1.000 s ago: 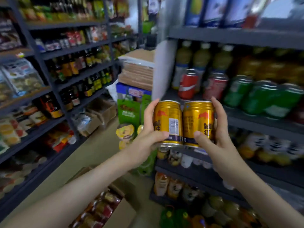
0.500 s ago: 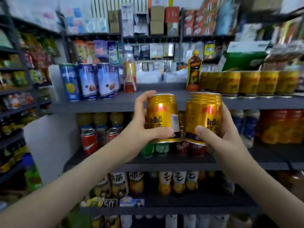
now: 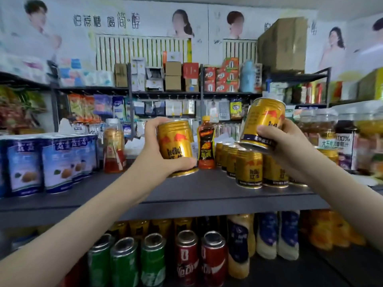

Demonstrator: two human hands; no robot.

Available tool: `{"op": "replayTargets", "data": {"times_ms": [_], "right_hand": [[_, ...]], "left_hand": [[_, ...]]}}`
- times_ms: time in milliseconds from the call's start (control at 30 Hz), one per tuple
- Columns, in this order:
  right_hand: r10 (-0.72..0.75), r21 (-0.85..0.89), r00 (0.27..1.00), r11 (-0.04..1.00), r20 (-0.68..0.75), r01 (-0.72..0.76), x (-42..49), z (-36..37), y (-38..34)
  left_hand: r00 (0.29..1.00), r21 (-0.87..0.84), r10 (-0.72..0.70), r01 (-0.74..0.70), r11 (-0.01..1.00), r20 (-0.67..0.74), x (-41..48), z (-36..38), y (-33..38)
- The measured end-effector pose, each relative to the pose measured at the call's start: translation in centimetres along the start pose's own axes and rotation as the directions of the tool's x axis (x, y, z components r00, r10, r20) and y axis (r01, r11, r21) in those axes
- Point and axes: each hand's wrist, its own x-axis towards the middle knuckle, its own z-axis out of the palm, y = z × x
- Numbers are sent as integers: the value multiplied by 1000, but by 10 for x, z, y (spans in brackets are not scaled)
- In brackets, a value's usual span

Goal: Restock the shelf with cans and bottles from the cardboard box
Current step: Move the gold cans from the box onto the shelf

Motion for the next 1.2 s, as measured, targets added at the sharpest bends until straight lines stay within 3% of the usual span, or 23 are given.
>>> {"op": "replayTargets", "data": {"times_ms": [333, 533, 700, 867, 1200], "right_hand": [[102, -308, 987, 950, 124, -59, 105, -99, -4], [233, -315, 940, 937, 250, -148, 156, -121, 5], [290, -310, 911, 930, 293, -197, 178, -107, 20], [340, -398, 891, 894, 299, -208, 196, -96, 43], [401, -670, 898, 718, 179, -187, 218, -89, 50]], "left_hand": [[979, 148, 36, -6, 989, -200, 91, 100, -19], [965, 292, 64, 13, 956, -253, 131, 140, -18], [973, 395, 42, 53, 917, -229, 141, 135, -25], [970, 382, -25, 119, 917, -243, 150, 117, -31], [989, 316, -91, 125, 941, -120, 176, 110, -56]]}}
